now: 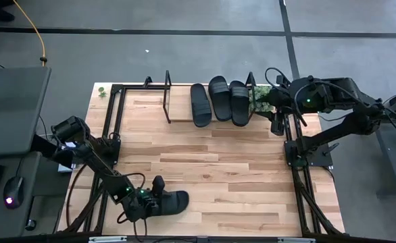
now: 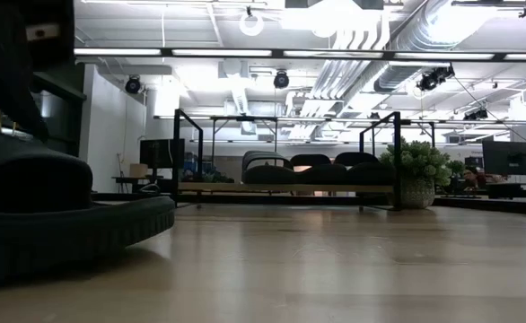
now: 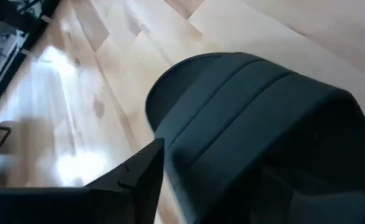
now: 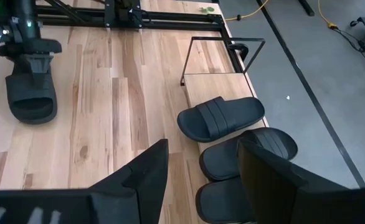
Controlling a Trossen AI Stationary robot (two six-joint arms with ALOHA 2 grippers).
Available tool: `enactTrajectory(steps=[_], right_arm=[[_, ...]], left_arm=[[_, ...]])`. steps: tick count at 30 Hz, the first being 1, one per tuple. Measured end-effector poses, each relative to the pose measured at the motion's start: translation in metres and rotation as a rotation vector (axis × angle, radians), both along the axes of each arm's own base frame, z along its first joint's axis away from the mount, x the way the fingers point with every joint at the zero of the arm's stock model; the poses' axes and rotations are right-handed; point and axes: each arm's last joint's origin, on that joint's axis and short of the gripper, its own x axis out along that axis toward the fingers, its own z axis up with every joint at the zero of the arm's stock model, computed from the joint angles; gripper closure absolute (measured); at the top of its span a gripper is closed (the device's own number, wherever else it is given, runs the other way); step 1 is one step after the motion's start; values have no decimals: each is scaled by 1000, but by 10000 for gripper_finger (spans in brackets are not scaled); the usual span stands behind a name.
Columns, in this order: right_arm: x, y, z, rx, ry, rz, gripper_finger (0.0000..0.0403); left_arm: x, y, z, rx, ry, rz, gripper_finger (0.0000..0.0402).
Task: Pick and place slides into the shelf
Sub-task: Put the black slipper on the shelf
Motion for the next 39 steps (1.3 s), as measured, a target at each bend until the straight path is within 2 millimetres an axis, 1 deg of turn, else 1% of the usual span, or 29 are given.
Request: enactTrajectory(steps=[5, 11, 14, 15, 17, 22, 25, 29, 35, 39], right_arm=[[1, 0, 0, 0, 1, 0, 220], [1, 0, 0, -1, 2, 0, 220], [1, 0, -1, -21, 9, 4, 220], [2, 0, -1, -22, 9, 2, 220], [2, -1, -1, -30, 10, -8, 220], [2, -1, -1, -49, 13, -20, 220], [2, -1, -1, -49, 13, -20, 220], [2, -1, -1, -37, 10, -31, 220], [8, -2, -7, -48, 66, -63, 220], [19, -3, -14, -113, 127, -103, 220]], left_arm=[[4, -2, -11, 57, -24, 20, 276], [5, -1, -9, 94, -74, 63, 348], [8, -2, -6, 86, -87, 73, 385], [9, -3, -4, 82, -93, 75, 392], [11, -5, -1, 88, -102, 77, 393], [13, -6, 3, 164, -117, 64, 376], [14, -5, 5, 224, -126, 76, 383], [15, -5, 10, 347, -120, 113, 396], [21, -7, 29, 502, -142, 196, 379], [23, -8, 41, 575, -127, 213, 385]])
